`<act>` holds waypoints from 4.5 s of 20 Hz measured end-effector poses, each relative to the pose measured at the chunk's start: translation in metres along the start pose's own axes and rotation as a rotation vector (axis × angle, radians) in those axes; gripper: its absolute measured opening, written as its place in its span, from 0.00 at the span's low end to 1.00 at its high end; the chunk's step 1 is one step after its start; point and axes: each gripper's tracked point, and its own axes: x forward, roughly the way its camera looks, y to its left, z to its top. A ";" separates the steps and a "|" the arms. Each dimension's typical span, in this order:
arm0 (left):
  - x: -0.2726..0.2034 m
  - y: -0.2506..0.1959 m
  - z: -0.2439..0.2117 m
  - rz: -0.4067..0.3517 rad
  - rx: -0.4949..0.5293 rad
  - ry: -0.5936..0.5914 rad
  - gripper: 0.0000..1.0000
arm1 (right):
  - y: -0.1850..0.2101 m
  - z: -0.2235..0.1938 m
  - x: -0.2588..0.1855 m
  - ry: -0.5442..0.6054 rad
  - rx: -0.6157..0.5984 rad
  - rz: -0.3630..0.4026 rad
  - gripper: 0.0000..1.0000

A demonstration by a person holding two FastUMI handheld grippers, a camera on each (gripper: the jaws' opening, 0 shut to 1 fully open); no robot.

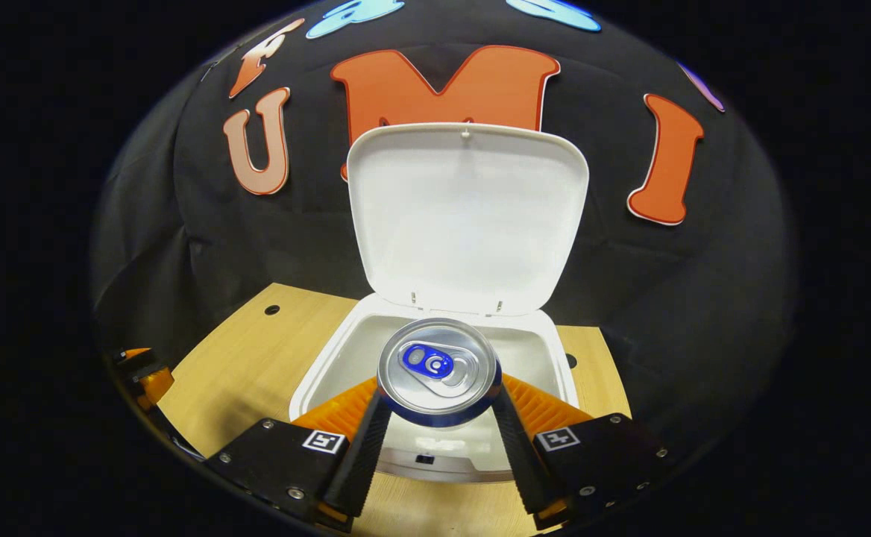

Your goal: Press the lid of the desktop garbage bin to open it, pick up the crumpled paper on the desktop and throw it into the bin, then pick up the pop can on the desktop and drop it into the bin, and finally close the garbage bin lid.

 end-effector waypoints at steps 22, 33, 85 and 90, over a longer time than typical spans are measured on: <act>0.007 0.007 -0.009 0.005 0.011 0.012 0.95 | -0.005 0.045 -0.014 -0.044 0.006 -0.010 0.81; 0.004 0.012 -0.023 0.006 0.010 0.035 0.95 | -0.027 0.155 -0.032 -0.241 -0.055 -0.063 0.81; 0.025 -0.024 -0.041 -0.109 0.033 0.111 0.89 | 0.012 0.009 -0.047 0.103 0.011 0.048 0.72; 0.023 -0.025 -0.045 -0.107 0.040 0.121 0.95 | 0.018 -0.010 -0.049 0.134 -0.022 0.039 0.64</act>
